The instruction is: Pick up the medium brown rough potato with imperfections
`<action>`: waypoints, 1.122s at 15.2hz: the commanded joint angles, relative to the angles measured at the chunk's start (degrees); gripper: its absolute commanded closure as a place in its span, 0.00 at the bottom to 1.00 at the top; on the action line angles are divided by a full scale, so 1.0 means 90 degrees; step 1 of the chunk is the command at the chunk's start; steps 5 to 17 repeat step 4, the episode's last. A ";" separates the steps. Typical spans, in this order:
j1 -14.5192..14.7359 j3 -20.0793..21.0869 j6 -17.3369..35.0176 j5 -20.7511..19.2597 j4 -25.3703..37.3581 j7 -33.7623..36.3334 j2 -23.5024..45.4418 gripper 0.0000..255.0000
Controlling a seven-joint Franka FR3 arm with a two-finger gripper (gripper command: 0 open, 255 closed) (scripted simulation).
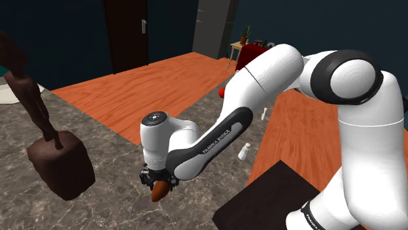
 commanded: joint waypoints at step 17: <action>-0.0099 0.0123 -0.0170 0.0145 -0.0053 -0.0092 -0.0235 1.00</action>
